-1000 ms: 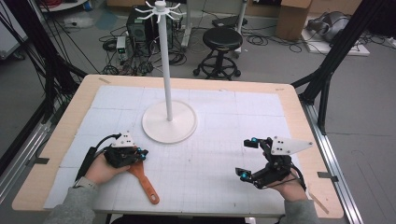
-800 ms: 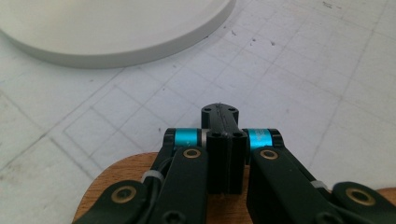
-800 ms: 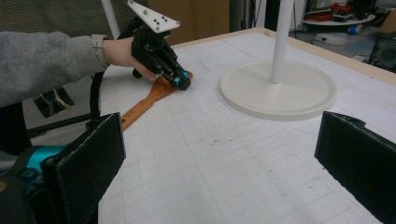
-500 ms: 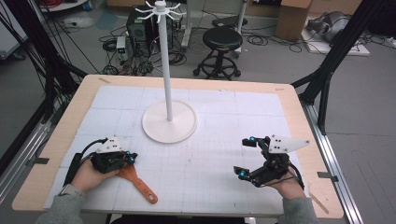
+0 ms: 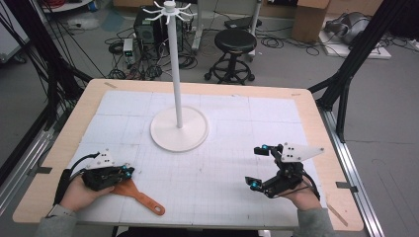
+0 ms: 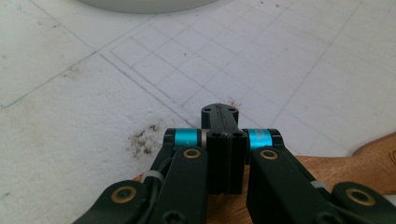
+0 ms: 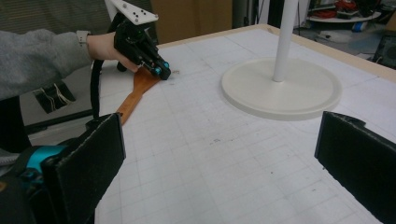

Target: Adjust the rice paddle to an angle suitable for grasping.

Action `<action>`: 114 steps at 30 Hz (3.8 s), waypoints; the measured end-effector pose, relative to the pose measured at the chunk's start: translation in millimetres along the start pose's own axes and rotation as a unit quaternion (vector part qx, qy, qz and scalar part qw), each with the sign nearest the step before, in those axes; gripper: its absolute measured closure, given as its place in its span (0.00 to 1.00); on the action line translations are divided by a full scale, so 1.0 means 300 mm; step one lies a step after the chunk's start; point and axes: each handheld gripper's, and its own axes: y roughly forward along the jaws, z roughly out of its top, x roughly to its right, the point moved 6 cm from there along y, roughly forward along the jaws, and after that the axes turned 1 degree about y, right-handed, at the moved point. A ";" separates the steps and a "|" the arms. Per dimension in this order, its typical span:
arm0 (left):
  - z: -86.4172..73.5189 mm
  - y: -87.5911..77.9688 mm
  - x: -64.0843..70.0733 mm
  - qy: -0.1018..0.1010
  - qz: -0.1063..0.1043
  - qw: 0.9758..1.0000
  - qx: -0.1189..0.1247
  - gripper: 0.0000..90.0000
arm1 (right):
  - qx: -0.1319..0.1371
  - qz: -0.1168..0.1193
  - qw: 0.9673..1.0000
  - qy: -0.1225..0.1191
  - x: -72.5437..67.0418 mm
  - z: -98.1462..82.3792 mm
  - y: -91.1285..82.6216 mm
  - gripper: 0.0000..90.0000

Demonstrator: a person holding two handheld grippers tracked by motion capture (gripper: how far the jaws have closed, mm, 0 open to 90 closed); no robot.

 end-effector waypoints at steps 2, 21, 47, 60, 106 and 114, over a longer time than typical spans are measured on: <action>-0.004 -0.007 0.001 0.002 0.000 1.000 -0.004 1.00 | 0.002 -0.002 1.000 -0.001 0.002 0.002 -0.002 0.01; 0.041 -0.090 0.094 0.005 -0.015 0.997 0.075 1.00 | 0.007 -0.002 1.000 0.000 0.000 0.006 -0.005 0.01; -0.031 -0.091 0.284 0.059 -0.109 0.992 0.038 1.00 | 0.002 -0.001 1.000 0.003 -0.002 0.002 -0.005 0.01; -0.051 -0.068 0.296 0.074 -0.101 0.992 0.000 1.00 | 0.002 -0.002 1.000 0.002 -0.002 0.001 -0.005 0.01; 0.028 0.033 0.164 0.033 0.003 0.999 -0.016 1.00 | -0.012 -0.013 1.000 0.008 -0.004 -0.035 -0.020 0.01; 0.051 0.005 0.184 0.050 -0.027 0.998 0.016 1.00 | -0.015 -0.012 1.000 0.009 -0.005 -0.038 -0.017 0.01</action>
